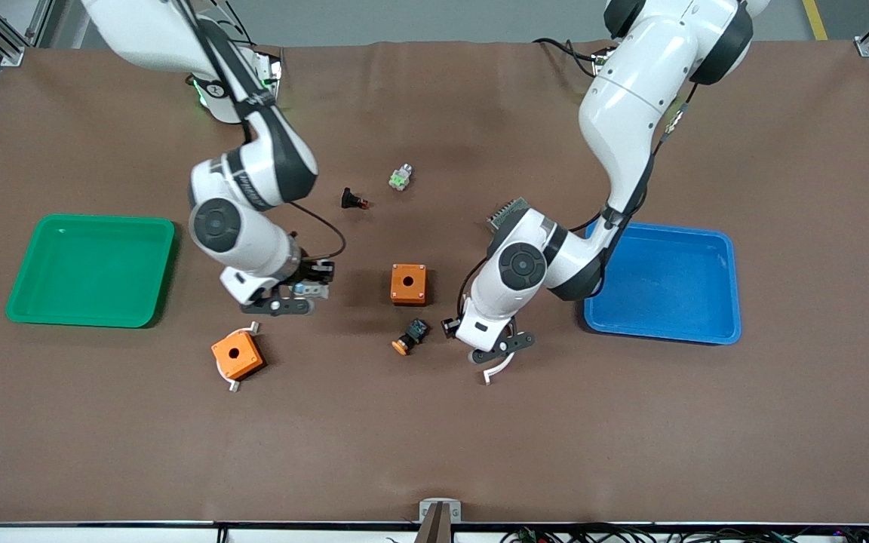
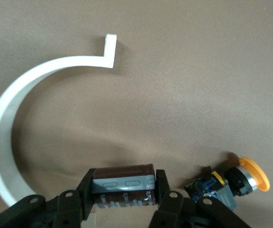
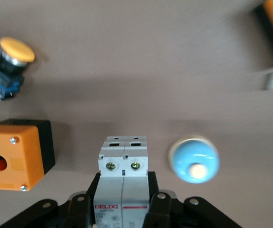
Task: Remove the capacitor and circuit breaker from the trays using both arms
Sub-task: 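Carry the breaker with the right gripper while the left gripper carries the capacitor, then lower and release the breaker while the left gripper releases the capacitor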
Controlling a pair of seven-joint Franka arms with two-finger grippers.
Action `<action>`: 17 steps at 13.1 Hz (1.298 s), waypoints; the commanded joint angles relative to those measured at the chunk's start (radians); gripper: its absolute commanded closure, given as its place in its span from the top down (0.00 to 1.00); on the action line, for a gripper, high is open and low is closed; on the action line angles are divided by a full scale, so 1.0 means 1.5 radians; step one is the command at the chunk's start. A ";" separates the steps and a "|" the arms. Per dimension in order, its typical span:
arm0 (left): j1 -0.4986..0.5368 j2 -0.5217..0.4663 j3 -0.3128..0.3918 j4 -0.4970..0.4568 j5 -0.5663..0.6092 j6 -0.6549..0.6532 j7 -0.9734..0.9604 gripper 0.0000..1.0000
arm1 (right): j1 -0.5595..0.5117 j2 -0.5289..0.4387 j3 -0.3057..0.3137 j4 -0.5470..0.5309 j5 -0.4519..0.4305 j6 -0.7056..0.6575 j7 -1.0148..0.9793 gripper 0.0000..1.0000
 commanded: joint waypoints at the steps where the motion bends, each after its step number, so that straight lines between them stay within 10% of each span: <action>1: -0.008 0.030 0.011 0.031 -0.009 0.038 -0.008 0.19 | 0.038 0.045 -0.011 0.003 0.012 0.047 0.002 0.00; 4: -0.008 0.026 0.012 0.030 -0.005 0.039 -0.006 0.55 | 0.064 0.070 -0.014 0.004 -0.047 0.058 0.002 0.07; 5: -0.008 0.025 0.013 0.029 -0.003 0.039 -0.004 0.62 | 0.064 0.070 -0.014 0.004 -0.054 0.054 0.002 0.26; 6: -0.009 0.024 0.013 0.029 -0.001 0.040 -0.006 0.63 | 0.063 0.069 -0.014 0.004 -0.054 0.053 0.002 0.79; 7: -0.008 0.021 0.013 0.029 0.000 0.040 -0.006 0.63 | 0.057 0.069 -0.014 0.006 -0.054 0.050 0.002 1.00; 12: 0.031 -0.026 0.023 0.024 0.010 0.017 0.001 0.78 | 0.009 -0.018 -0.026 0.083 -0.054 -0.163 -0.003 1.00; 17: 0.112 -0.122 0.019 0.007 0.022 -0.189 0.115 0.84 | -0.073 -0.120 -0.027 0.161 -0.057 -0.314 -0.009 1.00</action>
